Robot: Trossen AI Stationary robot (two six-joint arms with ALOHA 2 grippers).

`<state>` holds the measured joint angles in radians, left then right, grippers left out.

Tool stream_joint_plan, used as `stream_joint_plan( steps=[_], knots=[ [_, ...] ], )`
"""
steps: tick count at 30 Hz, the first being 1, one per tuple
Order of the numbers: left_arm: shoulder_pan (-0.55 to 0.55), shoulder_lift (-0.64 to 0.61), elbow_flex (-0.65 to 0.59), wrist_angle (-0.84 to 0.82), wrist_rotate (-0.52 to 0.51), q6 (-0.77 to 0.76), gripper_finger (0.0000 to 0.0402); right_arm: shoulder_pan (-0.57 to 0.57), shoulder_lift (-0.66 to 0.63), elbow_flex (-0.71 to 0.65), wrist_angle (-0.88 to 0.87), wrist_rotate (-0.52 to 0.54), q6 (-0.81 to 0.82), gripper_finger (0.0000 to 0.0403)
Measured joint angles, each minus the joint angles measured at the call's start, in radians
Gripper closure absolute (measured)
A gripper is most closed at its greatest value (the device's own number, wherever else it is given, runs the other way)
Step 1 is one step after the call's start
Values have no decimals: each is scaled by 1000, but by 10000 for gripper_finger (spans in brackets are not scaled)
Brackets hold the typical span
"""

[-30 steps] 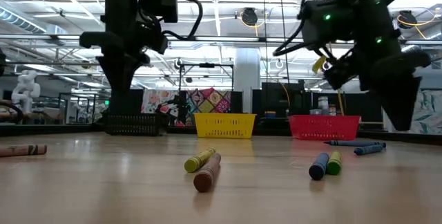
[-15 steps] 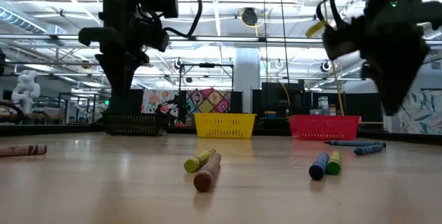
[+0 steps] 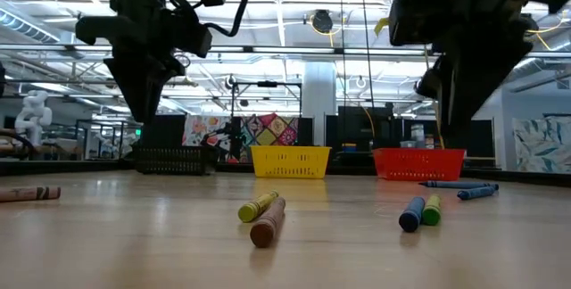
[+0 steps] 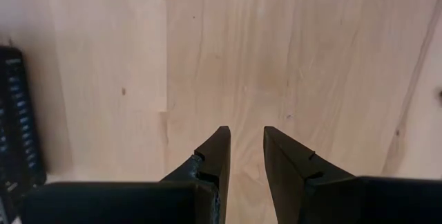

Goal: Sort crayons
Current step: Put the right green crayon into the red bin

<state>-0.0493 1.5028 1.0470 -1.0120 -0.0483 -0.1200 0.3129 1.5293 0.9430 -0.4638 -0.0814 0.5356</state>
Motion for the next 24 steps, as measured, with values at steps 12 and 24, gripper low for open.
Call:
stream_joint_plan(
  steps=[12, 24],
  knots=[
    [-30, 0, 0, -19, -2, -59, 322, 66, 38, 0, 36, 7, -237, 319],
    [-30, 0, 0, -17, -9, -60, 322, 83, 154, 0, 145, 10, -664, 318]
  ],
)
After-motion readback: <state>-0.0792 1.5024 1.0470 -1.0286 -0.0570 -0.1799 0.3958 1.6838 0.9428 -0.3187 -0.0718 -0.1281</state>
